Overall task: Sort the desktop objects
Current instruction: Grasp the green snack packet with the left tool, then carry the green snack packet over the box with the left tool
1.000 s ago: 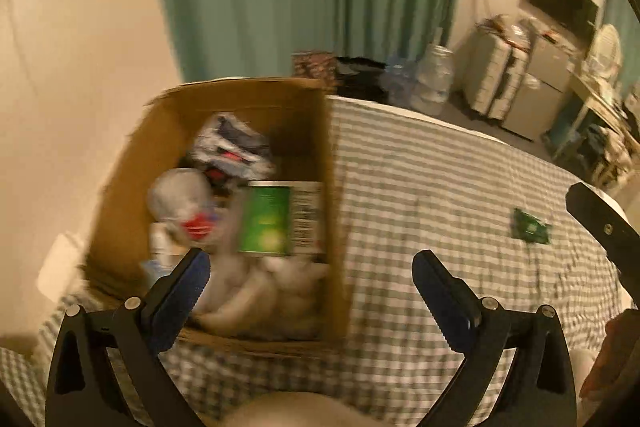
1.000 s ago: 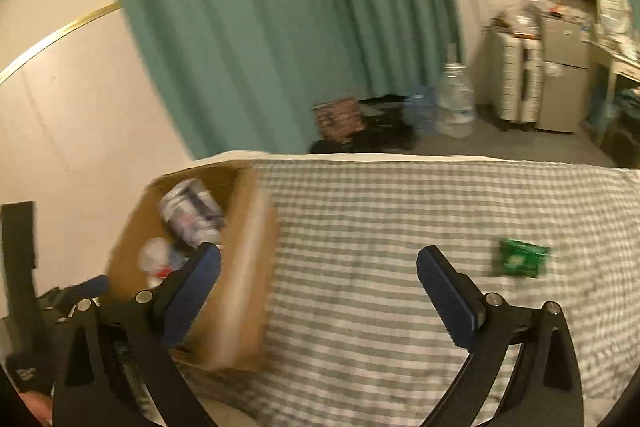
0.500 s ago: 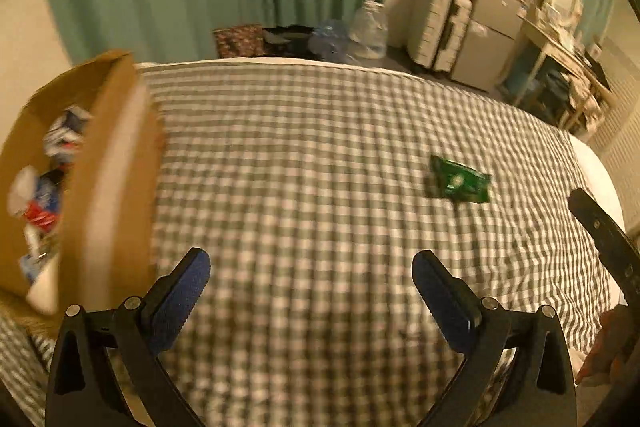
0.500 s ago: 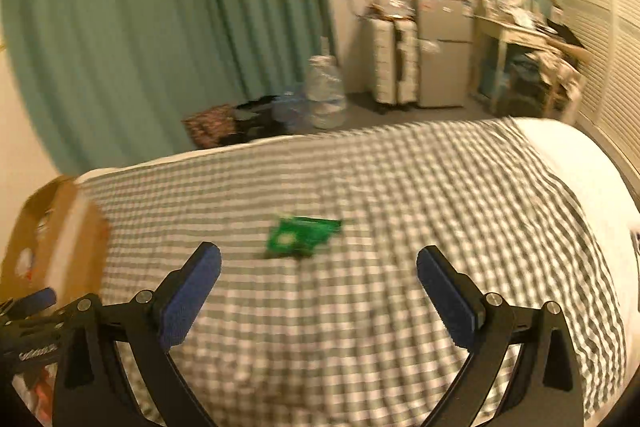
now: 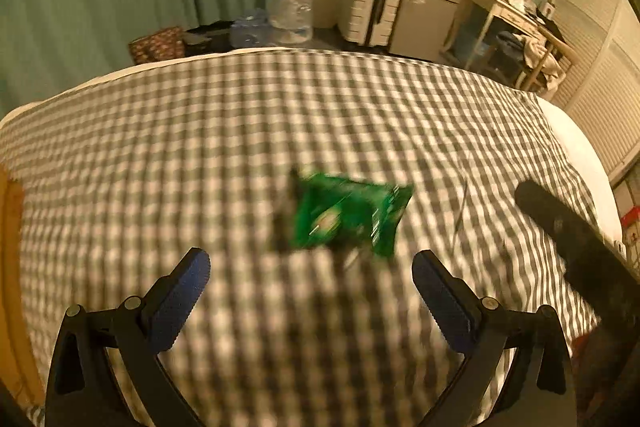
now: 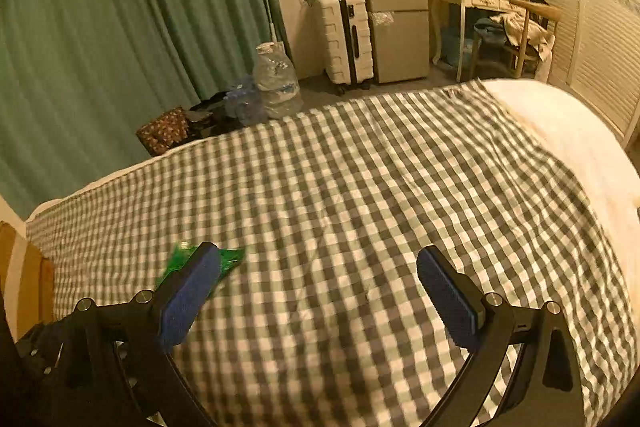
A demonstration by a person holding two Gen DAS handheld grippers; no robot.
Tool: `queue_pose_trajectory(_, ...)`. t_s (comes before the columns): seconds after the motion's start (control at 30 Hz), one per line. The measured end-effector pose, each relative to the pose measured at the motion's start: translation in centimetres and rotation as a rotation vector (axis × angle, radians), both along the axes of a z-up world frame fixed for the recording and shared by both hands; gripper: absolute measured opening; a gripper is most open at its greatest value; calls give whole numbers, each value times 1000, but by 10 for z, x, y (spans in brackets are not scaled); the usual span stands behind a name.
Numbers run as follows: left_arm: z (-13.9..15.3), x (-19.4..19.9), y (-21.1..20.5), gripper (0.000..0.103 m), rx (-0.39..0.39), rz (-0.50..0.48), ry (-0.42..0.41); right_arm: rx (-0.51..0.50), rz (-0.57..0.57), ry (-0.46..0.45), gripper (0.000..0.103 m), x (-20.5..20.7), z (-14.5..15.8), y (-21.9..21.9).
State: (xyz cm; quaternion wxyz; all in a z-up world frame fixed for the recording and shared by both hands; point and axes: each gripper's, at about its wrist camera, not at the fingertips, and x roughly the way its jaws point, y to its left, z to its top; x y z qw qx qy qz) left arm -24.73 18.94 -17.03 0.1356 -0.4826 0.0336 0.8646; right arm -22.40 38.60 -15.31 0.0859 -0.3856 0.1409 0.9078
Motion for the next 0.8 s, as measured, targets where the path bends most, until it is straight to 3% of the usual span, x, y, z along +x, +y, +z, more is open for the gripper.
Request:
queue_pose_trajectory(0.2, -29, -39, 30, 101, -16, -27, -13, -89, -49, -57, 99, -9, -22, 24)
queue_pose_trajectory(0.27, -33, -44, 29, 69, 5, -22, -15, -99, -56, -66, 99, -10, -25, 27)
queue_pose_trajectory(0.3, -34, -46, 29, 66, -2, -16, -10, -106, -58, -73, 99, -11, -27, 29)
queue_pose_trajectory(0.33, -33, -45, 28, 54, -16, -3, 8, -110, -59, -79, 99, -12, -29, 29)
queue_pose_trajectory(0.57, -22, -30, 6, 49, -16, 4, -6, -80, -57, -84, 99, -7, -27, 25)
queue_pose_trajectory(0.8, 21, 5, -41, 49, 26, 52, 28, -40, -24, -51, 99, 14, 1, -1)
